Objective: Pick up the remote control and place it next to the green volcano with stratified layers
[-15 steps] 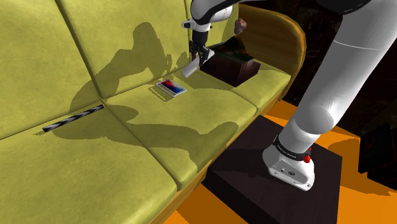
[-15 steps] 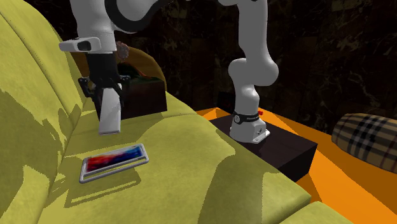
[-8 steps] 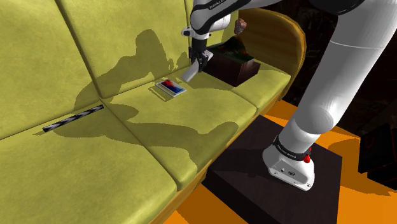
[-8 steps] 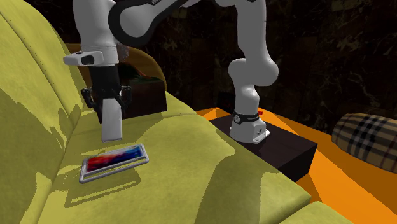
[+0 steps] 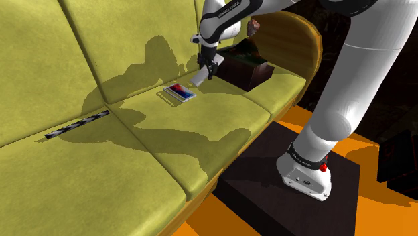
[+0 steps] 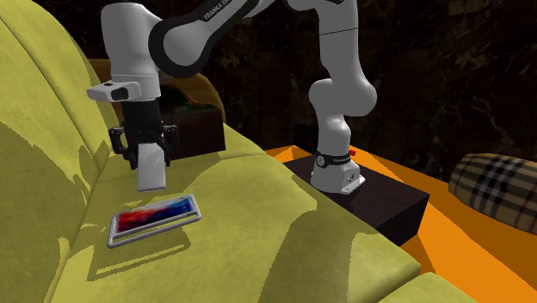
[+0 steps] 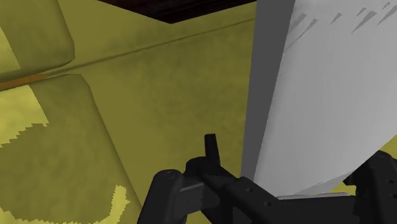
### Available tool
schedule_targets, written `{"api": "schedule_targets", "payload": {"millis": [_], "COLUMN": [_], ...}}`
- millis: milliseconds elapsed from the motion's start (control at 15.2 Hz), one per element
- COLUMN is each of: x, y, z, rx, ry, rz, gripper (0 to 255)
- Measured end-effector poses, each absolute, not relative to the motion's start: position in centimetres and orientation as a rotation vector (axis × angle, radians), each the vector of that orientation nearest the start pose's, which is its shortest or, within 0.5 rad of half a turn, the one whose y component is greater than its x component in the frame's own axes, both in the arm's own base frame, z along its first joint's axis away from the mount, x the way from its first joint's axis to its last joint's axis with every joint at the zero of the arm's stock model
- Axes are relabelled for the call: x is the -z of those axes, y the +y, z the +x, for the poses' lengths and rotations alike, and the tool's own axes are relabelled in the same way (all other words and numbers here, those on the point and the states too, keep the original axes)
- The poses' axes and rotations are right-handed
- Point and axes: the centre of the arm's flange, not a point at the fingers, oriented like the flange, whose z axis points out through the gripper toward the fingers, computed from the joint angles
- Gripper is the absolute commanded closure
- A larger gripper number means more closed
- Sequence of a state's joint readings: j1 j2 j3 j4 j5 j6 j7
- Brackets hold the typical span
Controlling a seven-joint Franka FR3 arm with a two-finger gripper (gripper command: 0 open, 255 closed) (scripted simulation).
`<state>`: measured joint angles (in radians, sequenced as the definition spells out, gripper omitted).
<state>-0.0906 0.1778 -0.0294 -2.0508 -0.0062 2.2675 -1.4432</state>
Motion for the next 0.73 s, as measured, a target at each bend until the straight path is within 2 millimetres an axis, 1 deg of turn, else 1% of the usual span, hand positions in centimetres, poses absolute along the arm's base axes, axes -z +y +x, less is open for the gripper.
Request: {"api": "schedule_targets", "payload": {"millis": [264,330,726], "x": [-35.44,-35.42,-34.93], "y": [-7.06,-7.07,-7.01], "z": [57.72,57.75,57.84], "rx": [0.029,0.031,0.022], "ry": [-1.955,-1.955,-1.953], "rz": [-2.501,-2.501,-2.495], "gripper": [255,0,0]}}
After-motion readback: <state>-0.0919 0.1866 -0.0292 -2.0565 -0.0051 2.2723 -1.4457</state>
